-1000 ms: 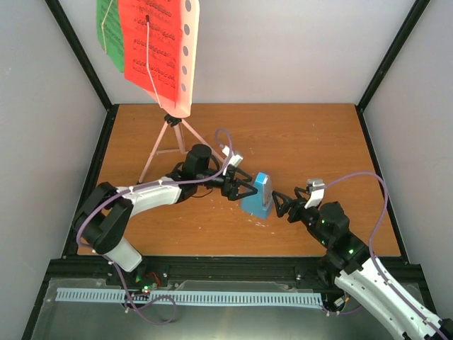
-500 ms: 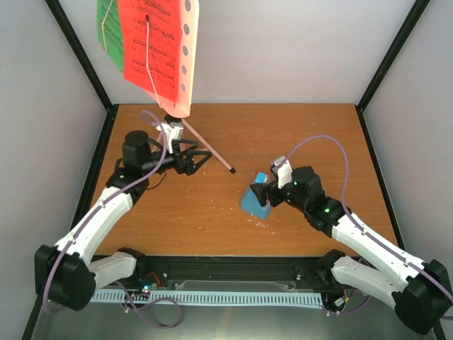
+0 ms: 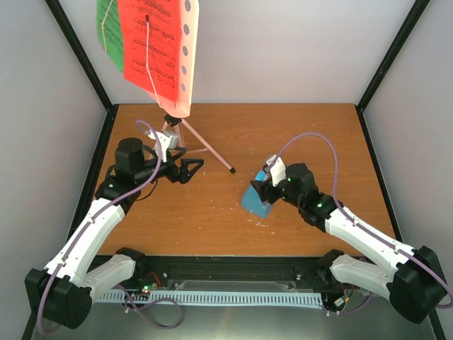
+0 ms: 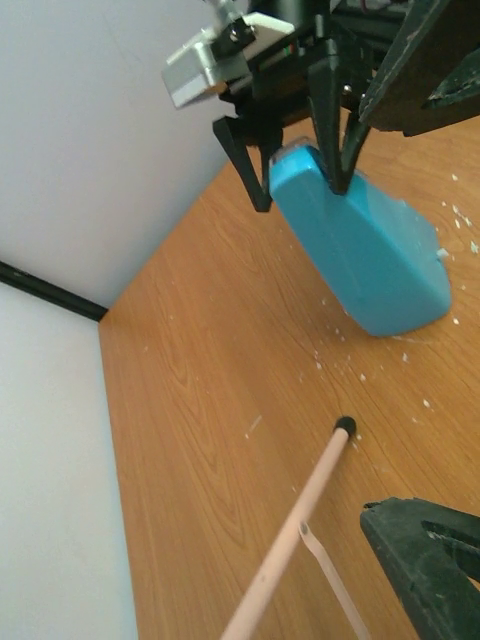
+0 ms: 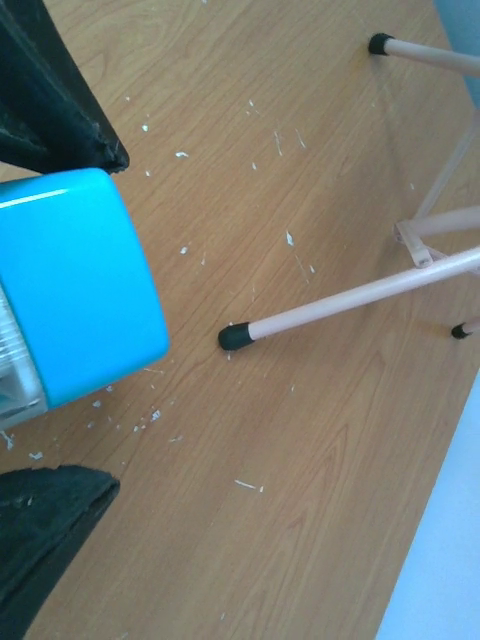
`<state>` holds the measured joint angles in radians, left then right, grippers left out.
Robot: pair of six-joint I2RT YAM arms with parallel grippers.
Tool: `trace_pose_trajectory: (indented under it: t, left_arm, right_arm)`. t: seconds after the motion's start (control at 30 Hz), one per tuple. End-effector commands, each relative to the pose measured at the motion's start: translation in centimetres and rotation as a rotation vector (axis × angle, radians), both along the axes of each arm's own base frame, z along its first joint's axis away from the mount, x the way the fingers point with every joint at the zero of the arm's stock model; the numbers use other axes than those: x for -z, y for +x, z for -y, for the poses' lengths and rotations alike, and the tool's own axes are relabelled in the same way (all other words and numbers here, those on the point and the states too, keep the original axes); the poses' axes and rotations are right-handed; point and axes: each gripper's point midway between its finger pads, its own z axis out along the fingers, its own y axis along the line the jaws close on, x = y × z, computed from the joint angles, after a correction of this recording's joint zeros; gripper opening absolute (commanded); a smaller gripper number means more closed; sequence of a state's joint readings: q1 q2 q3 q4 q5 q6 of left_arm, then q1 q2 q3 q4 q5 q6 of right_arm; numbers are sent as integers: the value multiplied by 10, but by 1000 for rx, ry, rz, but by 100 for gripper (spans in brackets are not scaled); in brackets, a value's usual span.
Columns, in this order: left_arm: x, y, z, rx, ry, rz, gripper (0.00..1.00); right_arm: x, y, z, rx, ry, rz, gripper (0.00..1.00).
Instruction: Pack up the instrument practice props
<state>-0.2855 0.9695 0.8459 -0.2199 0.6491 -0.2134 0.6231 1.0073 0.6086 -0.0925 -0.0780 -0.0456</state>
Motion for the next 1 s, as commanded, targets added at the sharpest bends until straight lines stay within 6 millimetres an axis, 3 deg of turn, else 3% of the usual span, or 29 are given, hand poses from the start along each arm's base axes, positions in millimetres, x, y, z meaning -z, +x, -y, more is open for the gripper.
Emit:
trace_pose_trajectory:
  t: [0.0, 0.13, 0.33, 0.6, 0.77, 0.87, 0.97]
  left_arm:
    - [1, 6, -16, -79, 78, 59, 100]
    - [11, 9, -22, -116, 110, 64, 100]
    - [23, 13, -30, -165, 134, 57, 100]
    - [17, 12, -36, -198, 142, 97, 100]
    - [18, 16, -44, -238, 155, 98, 100]
    - [16, 19, -57, -268, 143, 94, 99]
    - [13, 27, -78, -320, 115, 94, 100]
  right_arm:
    - [-3, 20, 9, 99, -22, 52, 73]
    - [3, 38, 29, 267, -47, 50, 65]
    - [12, 65, 71, 549, -26, 32, 64]
    - [23, 116, 134, 801, 53, 7, 64]
    - [33, 145, 148, 836, 47, -29, 65]
    - [24, 149, 147, 813, 56, -21, 77]
    - [-1, 145, 144, 771, 84, 5, 99]
